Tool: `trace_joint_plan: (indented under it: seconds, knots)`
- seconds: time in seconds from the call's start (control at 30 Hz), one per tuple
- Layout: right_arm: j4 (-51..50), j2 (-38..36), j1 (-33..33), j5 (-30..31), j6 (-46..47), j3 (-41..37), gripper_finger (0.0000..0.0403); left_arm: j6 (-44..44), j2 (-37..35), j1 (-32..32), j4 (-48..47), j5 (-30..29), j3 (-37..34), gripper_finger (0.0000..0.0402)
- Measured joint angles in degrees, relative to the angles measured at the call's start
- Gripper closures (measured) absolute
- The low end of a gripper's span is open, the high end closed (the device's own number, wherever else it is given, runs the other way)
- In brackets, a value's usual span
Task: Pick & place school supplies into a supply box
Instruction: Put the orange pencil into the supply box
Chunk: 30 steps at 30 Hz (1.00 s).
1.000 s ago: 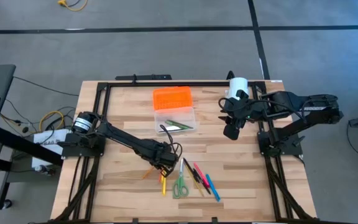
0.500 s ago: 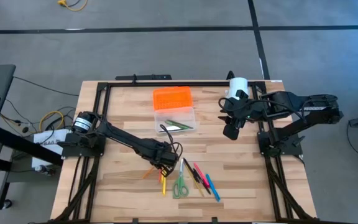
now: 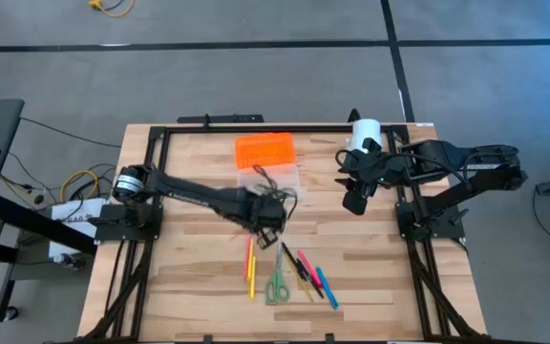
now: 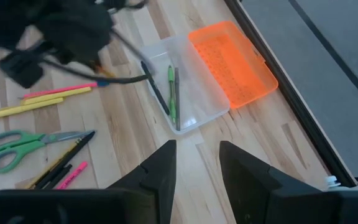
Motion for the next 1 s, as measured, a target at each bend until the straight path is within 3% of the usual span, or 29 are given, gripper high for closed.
trace_joint_plan:
  seconds: [0.23,0.5,0.77,1.0]
  knots:
    - [0.00,0.02,1.00,0.00,2.33,0.00,0.0285,16.70,0.00,10.15,8.03,-0.76,0.82,0.0391]
    - [-0.04,0.02,4.14,0.04,5.80,0.00,0.0285,25.39,0.00,18.41,15.29,1.37,0.82,0.0391]
    - [-0.07,0.02,6.06,0.21,7.04,0.00,0.0285,30.18,0.00,20.70,17.28,2.59,0.80,0.0391]
    - [-0.07,0.02,6.05,1.62,7.04,0.00,0.0285,30.38,0.04,20.63,23.03,3.60,-4.22,0.0391]
